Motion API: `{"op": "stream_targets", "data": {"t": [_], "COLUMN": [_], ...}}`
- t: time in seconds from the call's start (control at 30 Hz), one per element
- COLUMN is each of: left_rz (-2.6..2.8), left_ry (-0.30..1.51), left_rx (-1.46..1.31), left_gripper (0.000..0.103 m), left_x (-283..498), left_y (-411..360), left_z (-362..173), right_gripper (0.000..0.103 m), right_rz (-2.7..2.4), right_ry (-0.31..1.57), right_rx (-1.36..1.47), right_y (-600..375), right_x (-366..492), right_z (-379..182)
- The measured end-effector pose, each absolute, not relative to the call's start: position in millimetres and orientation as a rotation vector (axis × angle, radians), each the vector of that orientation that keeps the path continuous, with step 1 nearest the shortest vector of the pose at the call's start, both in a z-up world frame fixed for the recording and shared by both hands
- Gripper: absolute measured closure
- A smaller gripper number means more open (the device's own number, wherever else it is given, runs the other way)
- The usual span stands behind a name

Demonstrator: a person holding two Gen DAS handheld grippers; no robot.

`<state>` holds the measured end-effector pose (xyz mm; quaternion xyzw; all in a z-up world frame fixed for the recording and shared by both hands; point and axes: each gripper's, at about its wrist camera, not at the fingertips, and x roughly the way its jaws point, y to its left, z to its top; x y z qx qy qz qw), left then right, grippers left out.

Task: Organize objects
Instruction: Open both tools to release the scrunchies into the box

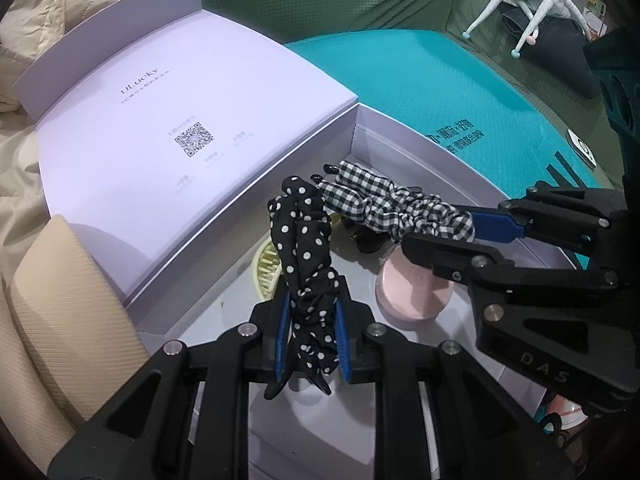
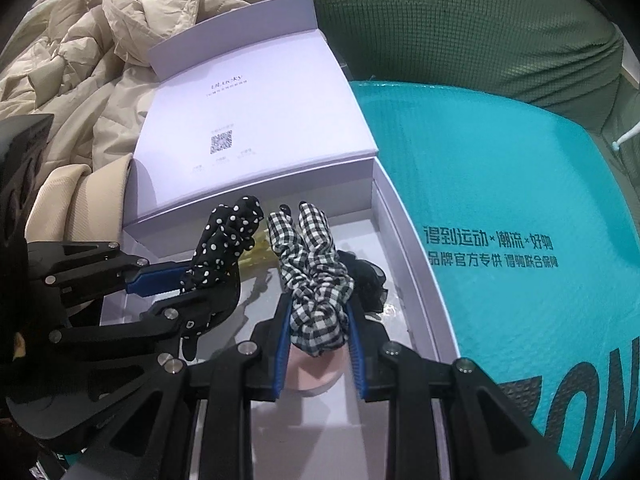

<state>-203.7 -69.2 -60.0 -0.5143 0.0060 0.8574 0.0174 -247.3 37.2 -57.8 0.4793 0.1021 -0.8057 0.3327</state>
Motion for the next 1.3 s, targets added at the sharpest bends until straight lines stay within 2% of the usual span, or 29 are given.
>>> {"op": "stream_targets", "data": {"t": [0.23,0.67,1.03,1.3], "left_rz": [2.657,2.677,2.746,2.806], "left_ry": [0.021,0.042,0.023,0.031], "left_rx": [-1.607,-1.619,-1.548,-1.455], "left_gripper": [0.084,0.070,0.065,0.054], "left_x": [-207.0,-209.1,-193.3,-174.7], "left_y": [-64.6,-58.8,-61.7,-61.3], "left_z": [-63.0,-57.3,-32.5,-2.4], "right_gripper": [0.076,0.073,0.058,0.056], "right_rz": [-2.104,-2.120,-2.151,-2.197], "right_ry": [0.273,0.299,0.280,0.312], "right_rx": [1.261,1.263,1.245,1.186], "right_y": [36.4,40.9,49.3,49.3], "right_x": [-246.9,-243.5,-229.5,-211.4], "right_z": [-60.9,-53.6,-27.6,3.1]}}
